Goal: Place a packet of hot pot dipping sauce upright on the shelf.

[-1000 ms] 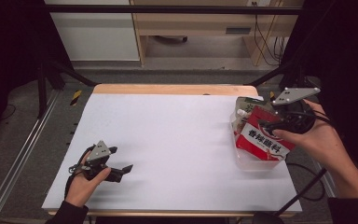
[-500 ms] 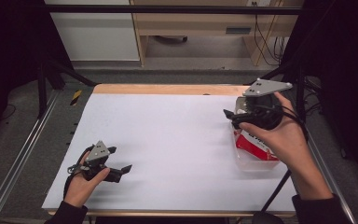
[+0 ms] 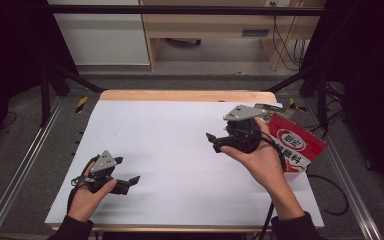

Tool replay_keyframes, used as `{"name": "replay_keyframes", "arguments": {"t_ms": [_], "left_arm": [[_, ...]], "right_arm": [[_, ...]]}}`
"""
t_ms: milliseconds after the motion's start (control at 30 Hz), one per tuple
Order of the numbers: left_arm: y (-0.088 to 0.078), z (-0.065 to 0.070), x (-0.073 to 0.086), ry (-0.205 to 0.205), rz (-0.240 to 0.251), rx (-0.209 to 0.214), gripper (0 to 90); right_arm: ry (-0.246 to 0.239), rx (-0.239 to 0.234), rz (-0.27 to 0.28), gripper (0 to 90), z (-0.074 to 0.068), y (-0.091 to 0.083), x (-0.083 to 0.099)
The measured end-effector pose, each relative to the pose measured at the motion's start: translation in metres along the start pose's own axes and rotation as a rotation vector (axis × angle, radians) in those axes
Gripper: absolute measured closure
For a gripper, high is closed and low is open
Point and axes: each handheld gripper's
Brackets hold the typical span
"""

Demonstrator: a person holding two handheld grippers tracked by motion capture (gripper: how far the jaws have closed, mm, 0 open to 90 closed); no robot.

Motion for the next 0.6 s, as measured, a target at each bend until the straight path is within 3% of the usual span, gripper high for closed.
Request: {"name": "replay_keyframes", "arguments": {"t_ms": [333, 600], "left_arm": [[-0.001, -0.003, 0.001, -0.011, 0.003, -0.01, 5.6], [-0.002, -0.006, 0.001, -0.029, 0.011, -0.026, 5.6]], "right_arm": [[0.086, -0.01, -0.013, 13.5, -0.015, 0.041, 0.03], [0.105, -0.001, -0.022, 10.5, -0.028, 0.064, 0.047]]}}
Point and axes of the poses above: each handheld gripper's, and its own axes: y roughly forward along the jaws, x roughly out of its underside, z roughly to its right, and after that the axes turned 4 degrees about x, right-handed
